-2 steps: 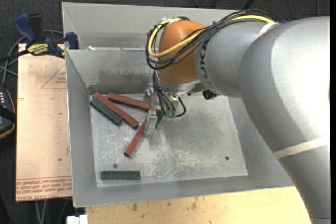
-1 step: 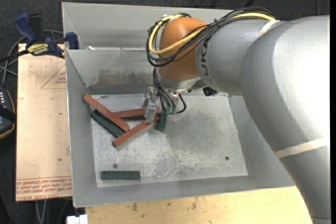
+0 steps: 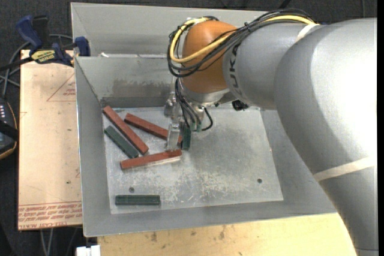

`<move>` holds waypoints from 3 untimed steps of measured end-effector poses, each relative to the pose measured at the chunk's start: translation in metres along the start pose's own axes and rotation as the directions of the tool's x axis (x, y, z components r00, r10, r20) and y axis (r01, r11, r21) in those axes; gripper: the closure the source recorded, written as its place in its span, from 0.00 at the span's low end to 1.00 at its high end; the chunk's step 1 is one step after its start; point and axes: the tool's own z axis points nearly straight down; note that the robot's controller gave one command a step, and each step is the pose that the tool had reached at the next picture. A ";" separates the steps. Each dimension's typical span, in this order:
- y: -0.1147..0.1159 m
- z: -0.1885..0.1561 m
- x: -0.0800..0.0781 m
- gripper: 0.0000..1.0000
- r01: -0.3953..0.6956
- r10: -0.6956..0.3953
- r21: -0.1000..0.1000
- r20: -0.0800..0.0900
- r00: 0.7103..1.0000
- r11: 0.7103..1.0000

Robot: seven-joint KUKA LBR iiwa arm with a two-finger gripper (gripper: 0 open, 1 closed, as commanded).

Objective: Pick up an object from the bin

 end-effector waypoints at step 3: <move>-0.068 -0.018 -0.007 0.00 0.729 -0.729 -0.003 -0.004 0.685 0.685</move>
Offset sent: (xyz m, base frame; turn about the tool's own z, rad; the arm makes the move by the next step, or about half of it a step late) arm -0.0322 -0.0488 -0.0023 -0.0254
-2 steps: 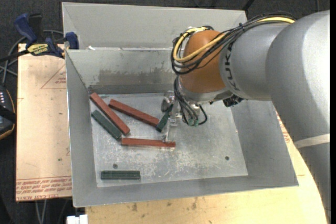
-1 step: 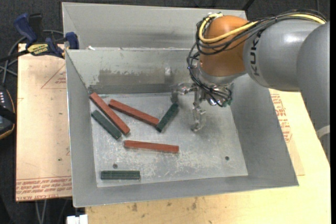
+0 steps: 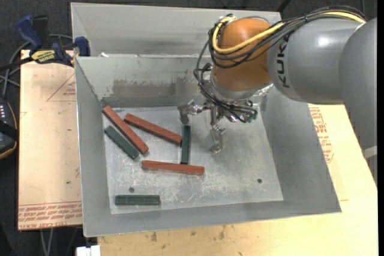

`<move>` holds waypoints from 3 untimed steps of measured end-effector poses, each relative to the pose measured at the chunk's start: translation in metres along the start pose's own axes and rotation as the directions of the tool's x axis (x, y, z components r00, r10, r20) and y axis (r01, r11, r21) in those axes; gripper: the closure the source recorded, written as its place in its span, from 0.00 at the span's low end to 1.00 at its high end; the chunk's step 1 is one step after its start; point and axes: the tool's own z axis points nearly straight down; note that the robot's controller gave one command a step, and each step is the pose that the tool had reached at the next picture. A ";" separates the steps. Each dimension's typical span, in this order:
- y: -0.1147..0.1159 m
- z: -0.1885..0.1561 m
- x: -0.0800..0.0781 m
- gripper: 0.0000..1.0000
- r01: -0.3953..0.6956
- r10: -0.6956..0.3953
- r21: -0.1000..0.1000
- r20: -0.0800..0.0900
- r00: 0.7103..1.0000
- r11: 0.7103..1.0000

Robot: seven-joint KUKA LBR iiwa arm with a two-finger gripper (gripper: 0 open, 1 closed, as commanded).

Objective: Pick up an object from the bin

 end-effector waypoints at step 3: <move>0.034 0.010 -0.040 0.00 0.197 -0.197 -0.001 0.001 0.980 0.980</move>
Offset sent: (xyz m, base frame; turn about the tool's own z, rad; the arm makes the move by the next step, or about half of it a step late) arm 0.0102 0.0504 -0.0098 -0.2029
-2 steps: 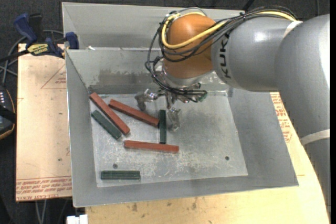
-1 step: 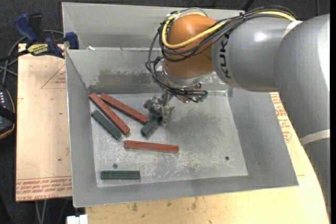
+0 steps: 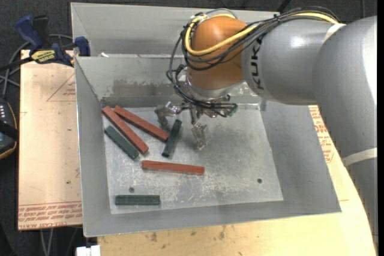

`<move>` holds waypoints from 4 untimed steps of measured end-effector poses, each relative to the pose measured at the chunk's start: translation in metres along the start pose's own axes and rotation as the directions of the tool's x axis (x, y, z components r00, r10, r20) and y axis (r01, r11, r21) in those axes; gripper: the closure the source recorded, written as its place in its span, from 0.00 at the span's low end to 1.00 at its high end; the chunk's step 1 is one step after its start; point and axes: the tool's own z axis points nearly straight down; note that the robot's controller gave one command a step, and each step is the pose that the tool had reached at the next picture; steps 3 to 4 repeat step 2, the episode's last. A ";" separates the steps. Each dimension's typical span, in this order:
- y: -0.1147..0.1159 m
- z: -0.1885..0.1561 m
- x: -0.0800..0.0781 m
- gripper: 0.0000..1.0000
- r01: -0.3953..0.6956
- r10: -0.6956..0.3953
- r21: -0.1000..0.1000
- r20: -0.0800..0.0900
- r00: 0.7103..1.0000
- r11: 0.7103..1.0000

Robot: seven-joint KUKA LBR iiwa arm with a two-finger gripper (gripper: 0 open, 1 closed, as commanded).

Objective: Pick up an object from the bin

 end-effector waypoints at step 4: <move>-0.007 -0.134 0.005 1.00 0.062 -0.062 0.009 0.006 0.998 0.998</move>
Offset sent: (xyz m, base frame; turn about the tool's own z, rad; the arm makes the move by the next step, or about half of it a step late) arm 0.0000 0.0000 0.0000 0.0000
